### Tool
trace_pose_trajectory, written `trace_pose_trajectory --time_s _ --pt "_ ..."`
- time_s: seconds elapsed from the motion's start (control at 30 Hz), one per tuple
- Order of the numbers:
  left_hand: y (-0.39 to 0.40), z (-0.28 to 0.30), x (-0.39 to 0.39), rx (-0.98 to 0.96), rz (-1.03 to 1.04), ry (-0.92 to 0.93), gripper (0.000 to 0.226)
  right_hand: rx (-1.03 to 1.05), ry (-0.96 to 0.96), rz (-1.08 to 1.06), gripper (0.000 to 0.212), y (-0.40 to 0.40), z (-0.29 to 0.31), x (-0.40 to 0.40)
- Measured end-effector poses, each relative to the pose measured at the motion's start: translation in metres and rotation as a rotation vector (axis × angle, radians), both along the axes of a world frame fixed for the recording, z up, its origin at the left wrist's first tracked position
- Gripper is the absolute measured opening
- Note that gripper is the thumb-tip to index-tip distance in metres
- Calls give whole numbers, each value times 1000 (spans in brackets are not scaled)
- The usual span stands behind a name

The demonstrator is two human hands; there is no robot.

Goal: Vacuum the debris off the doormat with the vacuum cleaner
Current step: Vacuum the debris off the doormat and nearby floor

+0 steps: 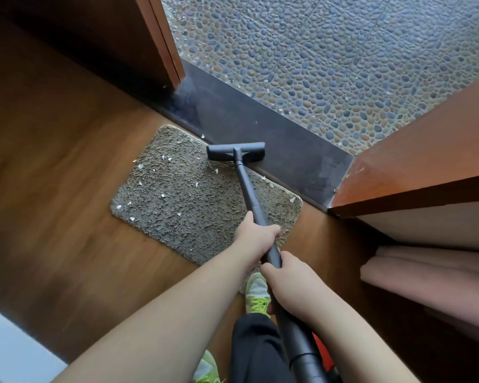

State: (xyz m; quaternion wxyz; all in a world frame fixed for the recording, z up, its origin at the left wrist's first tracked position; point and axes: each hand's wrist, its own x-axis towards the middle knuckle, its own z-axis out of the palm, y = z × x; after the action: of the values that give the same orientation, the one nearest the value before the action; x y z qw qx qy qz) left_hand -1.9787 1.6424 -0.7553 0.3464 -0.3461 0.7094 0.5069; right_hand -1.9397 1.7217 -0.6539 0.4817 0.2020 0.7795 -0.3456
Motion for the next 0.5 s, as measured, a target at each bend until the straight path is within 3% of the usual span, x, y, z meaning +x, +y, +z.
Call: trace_pose_trajectory --time_s 0.23,0.33,0.43,0.5 --pt "-77 -1 -33 -6 177 15 53 -120 26 48 7 -68 -5 -38" --pt "-101 -3 -49 -33 168 13 35 -122 23 54 23 -92 -14 -55" --pt "-114 -7 -63 -10 139 -2 37 -106 42 167 13 -110 -26 -70" --pt "-118 -8 -68 -14 116 -4 35 -77 26 195 18 -117 -34 -76"
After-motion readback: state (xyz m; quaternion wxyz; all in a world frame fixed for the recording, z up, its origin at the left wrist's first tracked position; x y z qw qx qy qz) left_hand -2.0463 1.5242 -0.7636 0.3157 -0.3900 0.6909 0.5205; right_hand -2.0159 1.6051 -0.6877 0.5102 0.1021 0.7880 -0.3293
